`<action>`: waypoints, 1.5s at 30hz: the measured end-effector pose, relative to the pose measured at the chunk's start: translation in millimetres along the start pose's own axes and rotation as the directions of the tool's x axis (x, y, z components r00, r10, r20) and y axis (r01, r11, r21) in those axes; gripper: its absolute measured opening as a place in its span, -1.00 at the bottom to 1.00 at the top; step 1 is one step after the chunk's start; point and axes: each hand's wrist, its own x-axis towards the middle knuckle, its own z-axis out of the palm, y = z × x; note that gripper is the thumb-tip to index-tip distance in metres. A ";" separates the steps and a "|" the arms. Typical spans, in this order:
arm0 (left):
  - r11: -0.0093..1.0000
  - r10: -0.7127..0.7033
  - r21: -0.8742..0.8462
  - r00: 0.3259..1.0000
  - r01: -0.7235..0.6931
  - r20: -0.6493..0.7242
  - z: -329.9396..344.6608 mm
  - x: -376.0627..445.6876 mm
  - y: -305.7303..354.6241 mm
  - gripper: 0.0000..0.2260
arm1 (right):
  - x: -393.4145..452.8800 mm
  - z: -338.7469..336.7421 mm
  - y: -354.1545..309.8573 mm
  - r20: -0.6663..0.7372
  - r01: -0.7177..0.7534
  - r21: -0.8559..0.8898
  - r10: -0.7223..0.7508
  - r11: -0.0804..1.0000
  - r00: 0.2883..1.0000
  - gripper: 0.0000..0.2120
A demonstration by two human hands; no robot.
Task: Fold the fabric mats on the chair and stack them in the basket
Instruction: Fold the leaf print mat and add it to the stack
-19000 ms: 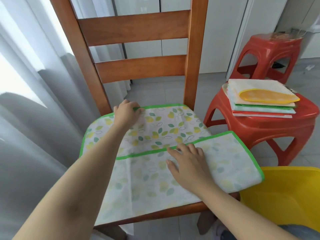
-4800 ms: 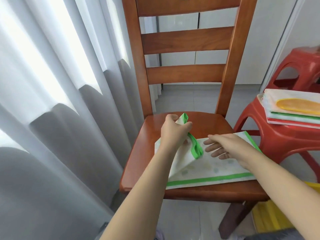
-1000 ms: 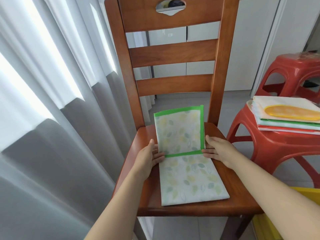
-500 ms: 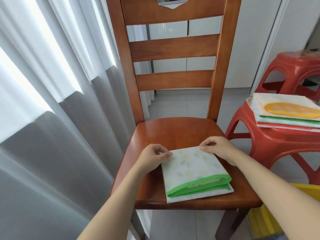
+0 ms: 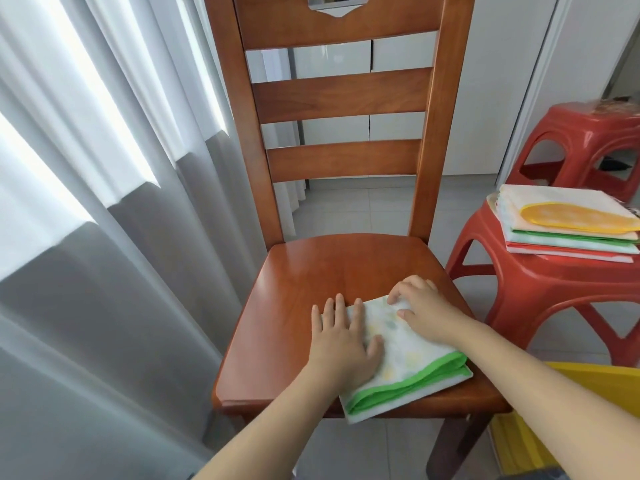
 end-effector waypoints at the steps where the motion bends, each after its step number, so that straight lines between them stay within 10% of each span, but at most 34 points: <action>1: 1.000 -0.001 0.007 1.000 0.001 -0.014 3.2 -1.3 0.1 -0.38 | -4.3 1.6 -3.8 -0.016 -0.005 -0.128 0.003 0.992 1.000 -0.77; 7: 0.999 0.015 0.035 0.997 -0.012 -0.078 10.4 -0.7 -1.9 -0.19 | -47.8 16.3 -3.1 0.153 0.017 -0.323 0.034 0.946 0.988 -0.44; 14: 0.992 0.090 0.098 0.994 -0.083 -0.069 3.9 -10.8 -4.8 -0.15 | -58.6 24.6 4.2 0.046 -0.001 -0.307 0.015 0.952 0.999 -0.15; 18: 0.996 0.048 0.080 0.998 -0.046 -0.033 8.4 -36.5 2.2 -0.02 | -59.2 25.1 3.7 0.038 -0.014 -0.314 0.027 0.949 0.999 -0.32; 29: 0.957 0.200 -0.206 0.979 -0.206 -0.049 1.2 -50.0 -50.6 -0.55 | -57.8 28.2 1.8 -0.029 -0.096 -0.306 0.092 0.947 0.995 -0.41; 32: 0.884 0.114 -0.418 0.965 -0.208 -0.238 -3.3 -46.5 -49.3 -0.74 | -53.9 29.0 2.6 -0.077 -0.162 -0.308 0.145 0.938 0.986 -0.41; 45: 0.693 -0.210 -0.721 0.959 0.010 -0.188 -13.1 -43.2 -31.4 -0.93 | -39.1 30.8 0.9 -0.166 -0.301 -0.319 0.259 0.899 0.951 -0.39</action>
